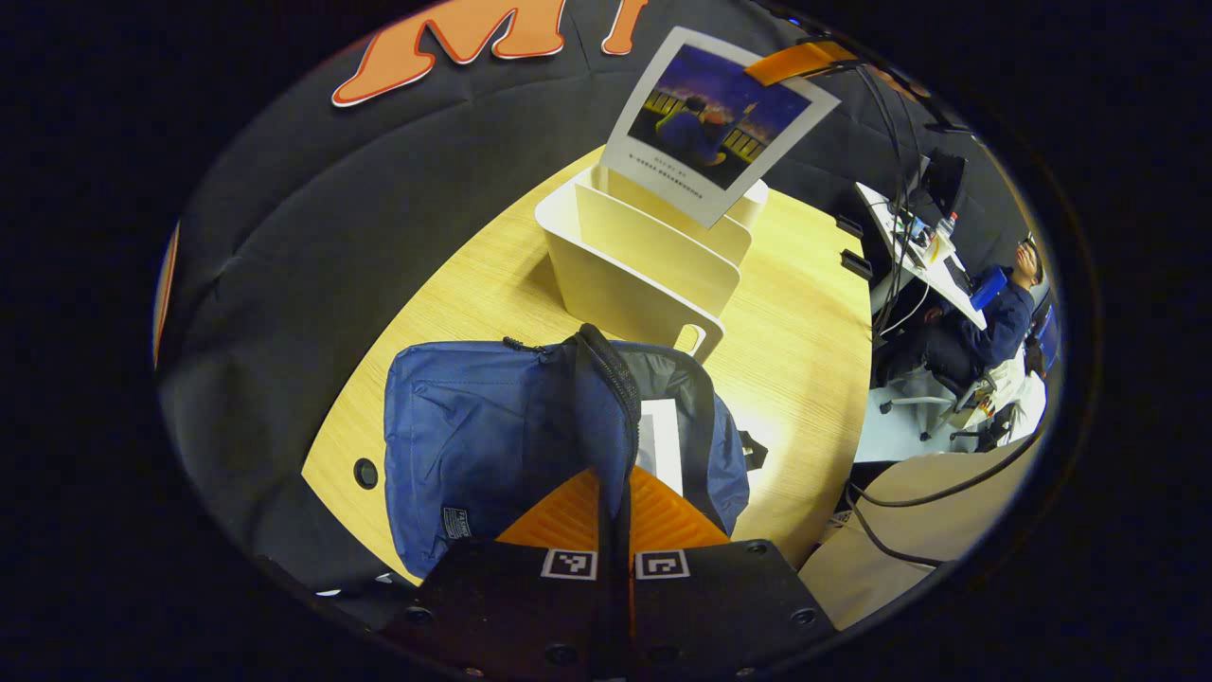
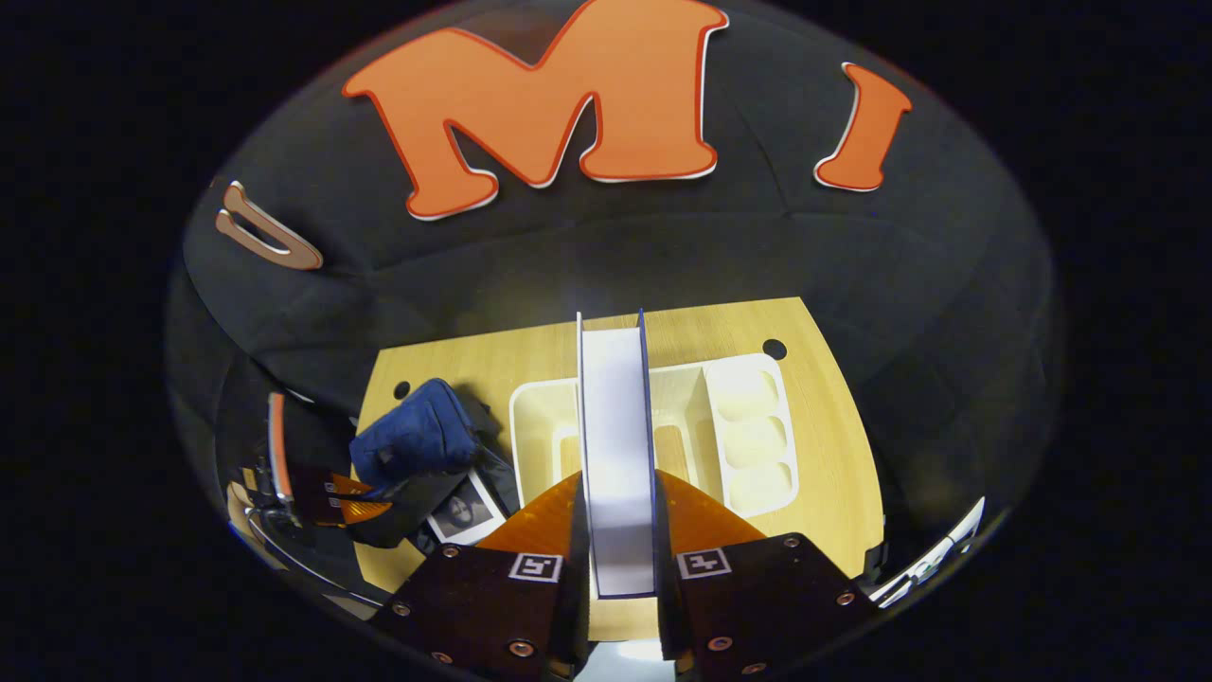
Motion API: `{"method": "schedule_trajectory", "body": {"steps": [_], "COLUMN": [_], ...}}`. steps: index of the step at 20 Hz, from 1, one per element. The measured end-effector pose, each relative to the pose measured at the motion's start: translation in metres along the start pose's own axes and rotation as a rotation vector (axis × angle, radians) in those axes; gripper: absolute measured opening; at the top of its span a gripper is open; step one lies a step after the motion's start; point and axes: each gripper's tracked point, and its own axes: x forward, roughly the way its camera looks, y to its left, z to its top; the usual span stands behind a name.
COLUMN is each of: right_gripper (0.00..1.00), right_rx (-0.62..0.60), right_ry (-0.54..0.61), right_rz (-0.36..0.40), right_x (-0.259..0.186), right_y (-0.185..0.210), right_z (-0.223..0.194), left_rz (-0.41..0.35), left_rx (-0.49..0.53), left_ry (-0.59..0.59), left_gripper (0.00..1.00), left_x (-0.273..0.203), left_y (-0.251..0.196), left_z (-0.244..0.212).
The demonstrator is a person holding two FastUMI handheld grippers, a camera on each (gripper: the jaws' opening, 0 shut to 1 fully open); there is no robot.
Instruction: Open the schoolbag, grab two books from the bookshelf and put them into the schoolbag.
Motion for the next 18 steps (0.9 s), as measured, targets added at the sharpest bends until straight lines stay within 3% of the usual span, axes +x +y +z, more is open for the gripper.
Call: {"method": "schedule_trajectory", "body": {"steps": [4,8,15,18], "right_gripper": [0.29,0.29,0.29,0.29], "right_rx": [0.050,0.143,0.278,0.374], "right_ry": [-0.053,-0.015,0.081,0.123], "right_rz": [0.080,0.271,0.420,0.449], "right_x": [-0.036,-0.052,-0.012,0.014], "right_y": [0.019,0.060,0.102,0.110], "right_z": [-0.012,-0.055,-0.139,-0.174], "left_rz": [0.007,0.025,0.051,0.056], "left_rx": [0.016,0.042,0.068,0.076], "left_ry": [-0.006,-0.006,-0.010,-0.011], "left_gripper": [0.01,0.01,0.01,0.01], "left_x": [-0.003,-0.005,-0.012,-0.013], "left_y": [-0.001,-0.002,0.000,0.001], "left_z": [0.002,0.003,0.000,0.002]}}
